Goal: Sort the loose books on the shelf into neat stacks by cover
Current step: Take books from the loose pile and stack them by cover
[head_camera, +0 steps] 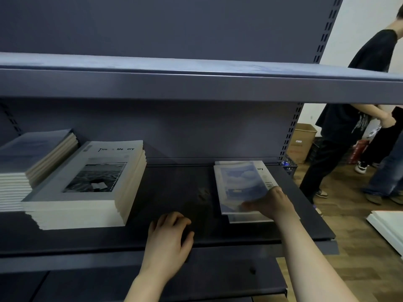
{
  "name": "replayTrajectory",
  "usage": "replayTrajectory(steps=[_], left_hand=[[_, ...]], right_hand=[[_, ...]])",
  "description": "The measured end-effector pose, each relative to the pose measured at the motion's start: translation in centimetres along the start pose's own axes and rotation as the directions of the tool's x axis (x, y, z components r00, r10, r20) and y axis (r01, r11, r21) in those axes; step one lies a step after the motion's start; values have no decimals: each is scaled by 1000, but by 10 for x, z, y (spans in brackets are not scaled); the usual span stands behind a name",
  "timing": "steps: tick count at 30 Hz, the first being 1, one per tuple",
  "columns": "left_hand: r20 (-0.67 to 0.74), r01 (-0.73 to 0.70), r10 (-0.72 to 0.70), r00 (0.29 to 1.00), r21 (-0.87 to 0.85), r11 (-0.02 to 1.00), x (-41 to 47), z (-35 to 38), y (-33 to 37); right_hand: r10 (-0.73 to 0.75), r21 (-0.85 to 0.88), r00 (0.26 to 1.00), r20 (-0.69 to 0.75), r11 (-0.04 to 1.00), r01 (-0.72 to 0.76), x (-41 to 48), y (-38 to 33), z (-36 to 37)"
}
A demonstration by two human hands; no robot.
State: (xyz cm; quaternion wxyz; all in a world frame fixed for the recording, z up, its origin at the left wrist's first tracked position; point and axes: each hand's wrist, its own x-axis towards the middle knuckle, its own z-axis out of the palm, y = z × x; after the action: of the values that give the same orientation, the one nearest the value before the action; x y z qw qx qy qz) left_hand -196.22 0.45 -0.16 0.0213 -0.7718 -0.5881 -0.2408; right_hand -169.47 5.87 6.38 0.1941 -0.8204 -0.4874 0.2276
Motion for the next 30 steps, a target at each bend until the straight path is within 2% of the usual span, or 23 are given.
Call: replayTrajectory(steps=[8,15,25,30], left_hand=[[13,13,-13,1000,-2,1000,0,1,1],[59,23,-20,998,-42,999,1,0,8],[54,0,3,999,-51,999,13,2,17],[133,10,-1,991,-65,998,15,-1,23]], right_hand=[[-3,-31,1000,-10,1000,2,3,5,1],[17,29,999,-46,999,-16,3,10,1],[-15,21,998,-65,1000,17,1,6,-1],[-38,39,999,23,999,37,9,5,-6]])
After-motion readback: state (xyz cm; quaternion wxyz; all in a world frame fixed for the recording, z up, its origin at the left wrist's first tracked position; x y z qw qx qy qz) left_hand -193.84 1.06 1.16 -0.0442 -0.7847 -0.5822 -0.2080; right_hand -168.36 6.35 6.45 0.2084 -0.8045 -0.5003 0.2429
